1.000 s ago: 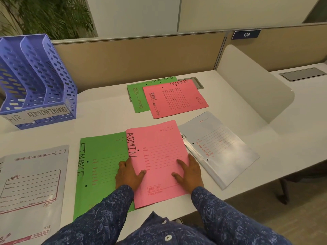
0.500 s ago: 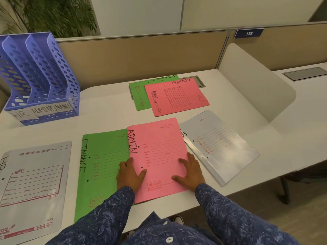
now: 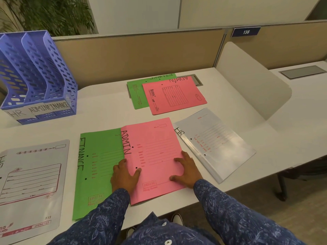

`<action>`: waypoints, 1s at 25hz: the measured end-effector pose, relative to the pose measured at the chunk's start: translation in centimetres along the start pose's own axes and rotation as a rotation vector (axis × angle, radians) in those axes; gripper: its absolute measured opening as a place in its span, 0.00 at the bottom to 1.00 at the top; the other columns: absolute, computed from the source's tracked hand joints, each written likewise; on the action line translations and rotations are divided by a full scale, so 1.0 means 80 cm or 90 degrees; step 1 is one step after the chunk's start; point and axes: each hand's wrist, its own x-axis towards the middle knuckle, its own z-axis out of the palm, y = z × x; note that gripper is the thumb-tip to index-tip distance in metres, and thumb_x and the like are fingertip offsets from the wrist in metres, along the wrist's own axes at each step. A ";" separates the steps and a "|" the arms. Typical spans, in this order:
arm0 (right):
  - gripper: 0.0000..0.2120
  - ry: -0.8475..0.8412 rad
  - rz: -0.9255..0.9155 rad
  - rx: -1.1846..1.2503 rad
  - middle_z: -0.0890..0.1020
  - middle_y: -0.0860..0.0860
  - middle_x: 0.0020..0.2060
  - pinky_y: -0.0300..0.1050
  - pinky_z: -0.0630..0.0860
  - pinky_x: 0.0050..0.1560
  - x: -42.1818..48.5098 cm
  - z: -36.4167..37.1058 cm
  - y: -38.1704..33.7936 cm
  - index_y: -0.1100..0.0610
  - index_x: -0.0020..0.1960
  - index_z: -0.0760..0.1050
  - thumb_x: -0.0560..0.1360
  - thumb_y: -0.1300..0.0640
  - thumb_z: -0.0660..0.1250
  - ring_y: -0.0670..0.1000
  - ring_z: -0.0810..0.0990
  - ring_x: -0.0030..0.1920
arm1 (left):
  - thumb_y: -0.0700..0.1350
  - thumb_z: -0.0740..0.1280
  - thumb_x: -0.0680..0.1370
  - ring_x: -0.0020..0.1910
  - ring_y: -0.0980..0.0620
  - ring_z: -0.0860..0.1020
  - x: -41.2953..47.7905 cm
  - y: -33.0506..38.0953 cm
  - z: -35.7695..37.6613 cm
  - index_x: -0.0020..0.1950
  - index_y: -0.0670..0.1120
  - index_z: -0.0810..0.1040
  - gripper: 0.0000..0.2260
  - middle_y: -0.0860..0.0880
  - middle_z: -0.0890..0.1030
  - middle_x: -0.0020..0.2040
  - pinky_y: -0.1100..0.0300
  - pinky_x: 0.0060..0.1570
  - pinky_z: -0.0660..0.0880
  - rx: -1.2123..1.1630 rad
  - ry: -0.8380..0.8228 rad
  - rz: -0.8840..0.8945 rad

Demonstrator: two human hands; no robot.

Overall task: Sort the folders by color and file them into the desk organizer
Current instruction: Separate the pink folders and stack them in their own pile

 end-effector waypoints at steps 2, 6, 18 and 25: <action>0.43 0.003 -0.020 -0.021 0.49 0.50 0.80 0.54 0.45 0.78 0.001 0.004 -0.001 0.46 0.74 0.63 0.64 0.33 0.73 0.54 0.49 0.79 | 0.59 0.70 0.73 0.60 0.42 0.75 0.001 -0.004 -0.002 0.72 0.46 0.64 0.33 0.43 0.72 0.64 0.45 0.59 0.75 0.016 0.005 -0.005; 0.45 0.022 -0.057 -0.072 0.48 0.51 0.80 0.50 0.36 0.75 0.000 0.011 0.000 0.47 0.76 0.61 0.65 0.30 0.69 0.52 0.46 0.79 | 0.60 0.69 0.73 0.62 0.42 0.73 0.001 -0.009 -0.002 0.73 0.47 0.64 0.33 0.42 0.70 0.65 0.44 0.61 0.72 0.058 0.015 0.000; 0.45 0.046 -0.073 -0.096 0.47 0.51 0.80 0.52 0.40 0.77 0.000 0.013 0.003 0.48 0.78 0.56 0.69 0.29 0.65 0.53 0.45 0.79 | 0.65 0.57 0.78 0.80 0.46 0.47 0.003 -0.007 0.010 0.80 0.48 0.47 0.39 0.45 0.44 0.81 0.48 0.77 0.49 0.197 -0.039 0.157; 0.44 0.160 -0.027 -0.100 0.51 0.49 0.80 0.48 0.46 0.76 0.013 -0.039 0.040 0.49 0.78 0.56 0.70 0.27 0.63 0.52 0.49 0.79 | 0.71 0.46 0.76 0.79 0.48 0.39 0.016 0.051 0.034 0.80 0.49 0.44 0.40 0.45 0.36 0.79 0.48 0.77 0.40 0.318 -0.084 0.326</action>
